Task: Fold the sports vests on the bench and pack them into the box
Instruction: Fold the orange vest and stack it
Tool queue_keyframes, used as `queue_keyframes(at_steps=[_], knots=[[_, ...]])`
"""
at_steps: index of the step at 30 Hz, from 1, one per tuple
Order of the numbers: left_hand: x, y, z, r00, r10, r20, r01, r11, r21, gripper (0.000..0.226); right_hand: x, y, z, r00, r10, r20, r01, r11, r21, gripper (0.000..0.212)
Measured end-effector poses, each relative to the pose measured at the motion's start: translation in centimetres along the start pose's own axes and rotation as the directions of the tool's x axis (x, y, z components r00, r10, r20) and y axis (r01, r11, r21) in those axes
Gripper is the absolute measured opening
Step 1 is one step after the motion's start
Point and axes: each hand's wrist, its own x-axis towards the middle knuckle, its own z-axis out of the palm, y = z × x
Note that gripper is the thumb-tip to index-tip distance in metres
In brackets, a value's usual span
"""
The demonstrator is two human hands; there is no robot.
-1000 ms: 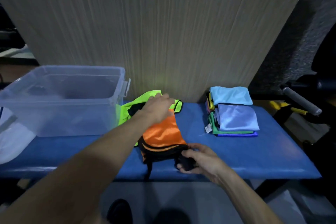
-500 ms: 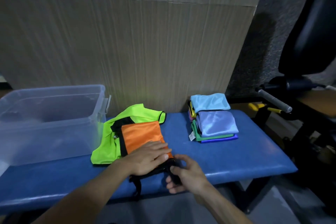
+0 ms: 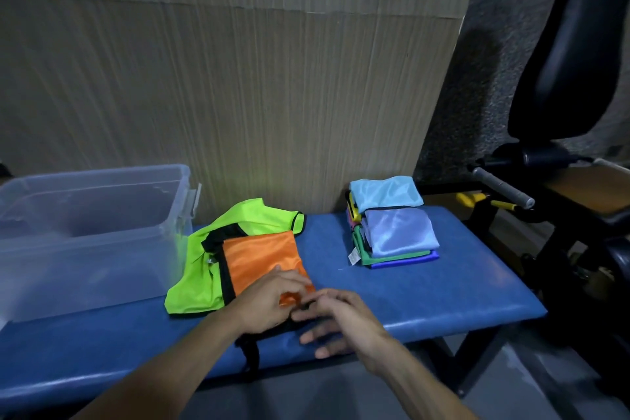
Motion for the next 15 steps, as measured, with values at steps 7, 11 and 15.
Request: queue_keyframes(at_steps=[7, 11, 15], knots=[[-0.4, -0.4, -0.7, 0.992, -0.018, 0.121, 0.019, 1.000, -0.010, 0.017, 3.5, -0.4, -1.3, 0.984, -0.177, -0.014, 0.150, 0.875, -0.460, 0.018], [-0.9, -1.1, -0.8, 0.992, -0.007, 0.125, 0.007, 1.000, 0.002, 0.015, 6.1, -0.4, -1.7, 0.942, -0.335, -0.035, 0.216, 0.679, -0.702, 0.036], [-1.1, -1.2, -0.6, 0.997, 0.028, 0.072, -0.028, 1.000, -0.010, 0.014, 7.9, 0.1, -1.8, 0.961, -0.269, -0.065, 0.130, 0.646, -0.752, 0.037]])
